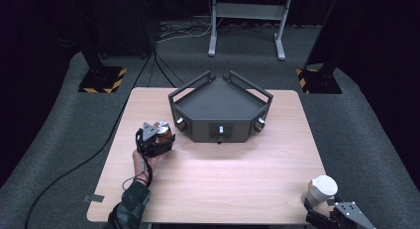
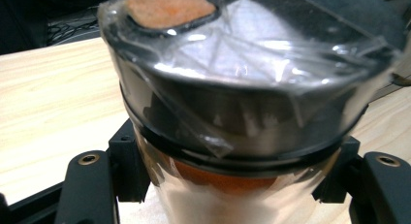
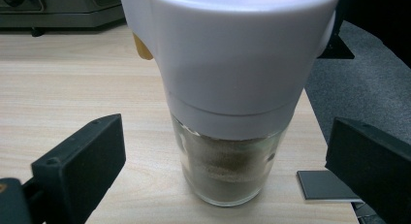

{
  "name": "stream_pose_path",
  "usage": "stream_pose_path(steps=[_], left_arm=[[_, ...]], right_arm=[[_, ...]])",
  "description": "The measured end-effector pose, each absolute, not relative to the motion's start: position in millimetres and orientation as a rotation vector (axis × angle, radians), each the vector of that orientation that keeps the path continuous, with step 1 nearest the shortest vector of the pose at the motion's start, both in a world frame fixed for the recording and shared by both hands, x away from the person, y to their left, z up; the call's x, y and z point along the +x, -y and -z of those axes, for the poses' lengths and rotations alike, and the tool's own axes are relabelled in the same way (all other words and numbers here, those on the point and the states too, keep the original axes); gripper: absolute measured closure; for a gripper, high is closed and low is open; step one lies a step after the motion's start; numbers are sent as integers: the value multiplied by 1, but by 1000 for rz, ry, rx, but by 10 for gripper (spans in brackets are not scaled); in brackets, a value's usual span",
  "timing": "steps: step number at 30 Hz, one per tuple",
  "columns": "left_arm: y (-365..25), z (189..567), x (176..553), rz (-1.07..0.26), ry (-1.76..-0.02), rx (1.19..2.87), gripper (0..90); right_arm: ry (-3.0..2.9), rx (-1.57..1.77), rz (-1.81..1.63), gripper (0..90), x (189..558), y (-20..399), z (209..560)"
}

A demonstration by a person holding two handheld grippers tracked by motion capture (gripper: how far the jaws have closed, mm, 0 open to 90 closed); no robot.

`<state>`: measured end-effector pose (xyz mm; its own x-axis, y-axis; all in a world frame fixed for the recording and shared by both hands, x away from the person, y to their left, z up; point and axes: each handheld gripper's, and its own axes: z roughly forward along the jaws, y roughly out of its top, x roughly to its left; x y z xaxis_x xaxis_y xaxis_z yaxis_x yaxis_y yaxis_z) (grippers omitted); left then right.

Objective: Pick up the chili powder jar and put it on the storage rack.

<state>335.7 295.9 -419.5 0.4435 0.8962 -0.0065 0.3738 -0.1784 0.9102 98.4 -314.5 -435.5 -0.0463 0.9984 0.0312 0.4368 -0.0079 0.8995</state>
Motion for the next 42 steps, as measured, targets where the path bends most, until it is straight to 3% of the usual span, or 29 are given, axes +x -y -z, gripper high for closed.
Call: stream_pose_path(steps=[42], left_arm=[[-291,377,343,-628,-967,1782,318]], right_arm=[[-1566,1533,-1020,0,98,317,436]])
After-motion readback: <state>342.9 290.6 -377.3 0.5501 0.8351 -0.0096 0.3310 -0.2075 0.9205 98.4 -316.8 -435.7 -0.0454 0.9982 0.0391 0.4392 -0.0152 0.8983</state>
